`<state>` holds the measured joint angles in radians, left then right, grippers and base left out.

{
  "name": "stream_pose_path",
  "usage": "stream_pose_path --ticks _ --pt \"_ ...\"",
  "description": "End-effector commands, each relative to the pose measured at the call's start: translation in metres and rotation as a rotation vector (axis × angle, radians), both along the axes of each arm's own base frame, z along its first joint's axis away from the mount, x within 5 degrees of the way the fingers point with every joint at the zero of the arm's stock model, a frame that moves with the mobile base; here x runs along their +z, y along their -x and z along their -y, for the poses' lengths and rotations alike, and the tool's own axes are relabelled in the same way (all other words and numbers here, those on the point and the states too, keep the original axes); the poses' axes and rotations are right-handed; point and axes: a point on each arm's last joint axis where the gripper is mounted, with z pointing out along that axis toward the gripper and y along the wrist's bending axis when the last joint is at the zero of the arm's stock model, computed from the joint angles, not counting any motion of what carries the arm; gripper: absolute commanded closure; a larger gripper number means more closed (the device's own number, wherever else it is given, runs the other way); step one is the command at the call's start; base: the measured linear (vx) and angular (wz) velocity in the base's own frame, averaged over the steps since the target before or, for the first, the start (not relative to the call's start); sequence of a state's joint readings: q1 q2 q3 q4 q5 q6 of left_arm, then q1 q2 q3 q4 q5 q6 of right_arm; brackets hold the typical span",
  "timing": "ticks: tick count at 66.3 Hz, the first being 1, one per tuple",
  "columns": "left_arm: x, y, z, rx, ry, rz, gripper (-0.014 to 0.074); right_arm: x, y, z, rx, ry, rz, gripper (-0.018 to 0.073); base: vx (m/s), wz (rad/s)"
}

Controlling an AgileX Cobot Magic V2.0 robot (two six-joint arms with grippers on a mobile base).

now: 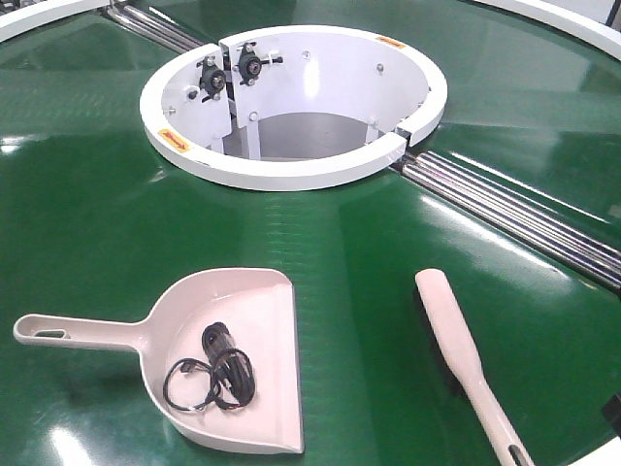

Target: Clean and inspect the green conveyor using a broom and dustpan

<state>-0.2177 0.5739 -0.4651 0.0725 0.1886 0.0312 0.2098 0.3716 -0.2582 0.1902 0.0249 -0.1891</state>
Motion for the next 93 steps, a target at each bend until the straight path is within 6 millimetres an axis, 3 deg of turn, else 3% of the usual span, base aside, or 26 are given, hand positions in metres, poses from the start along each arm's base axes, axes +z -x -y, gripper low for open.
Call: stream_pose_path --ticks 1,8,62,70,79,88,93 --pt "0.008 0.009 0.000 -0.014 0.058 0.155 0.0621 0.016 0.000 0.002 -0.019 -0.015 0.106 0.0564 0.00 0.00" --pt "0.006 0.017 -0.002 -0.013 0.062 0.173 0.0621 0.016 0.000 0.002 -0.019 -0.016 0.109 0.0564 0.00 0.00" --pt "0.002 0.023 -0.009 0.039 0.070 0.168 0.0620 0.016 0.000 0.002 -0.019 -0.017 0.109 0.0564 0.00 0.00" --pt "-0.019 0.039 -0.018 0.114 0.105 0.205 0.0620 0.016 0.000 0.002 -0.019 -0.017 0.109 0.0564 0.00 0.00" --pt "-0.061 0.055 -0.022 0.158 0.105 0.231 0.0620 0.016 0.000 0.002 -0.019 -0.017 0.109 0.0564 0.00 0.00" --pt "-0.102 0.063 -0.024 0.189 0.102 0.238 0.0620 0.016 0.000 0.002 -0.019 -0.017 0.107 0.0564 0.00 0.00" --pt "-0.113 0.065 -0.025 0.199 0.096 0.230 0.0619 0.016 -0.001 0.002 -0.019 -0.016 0.106 0.0564 0.00 0.00"
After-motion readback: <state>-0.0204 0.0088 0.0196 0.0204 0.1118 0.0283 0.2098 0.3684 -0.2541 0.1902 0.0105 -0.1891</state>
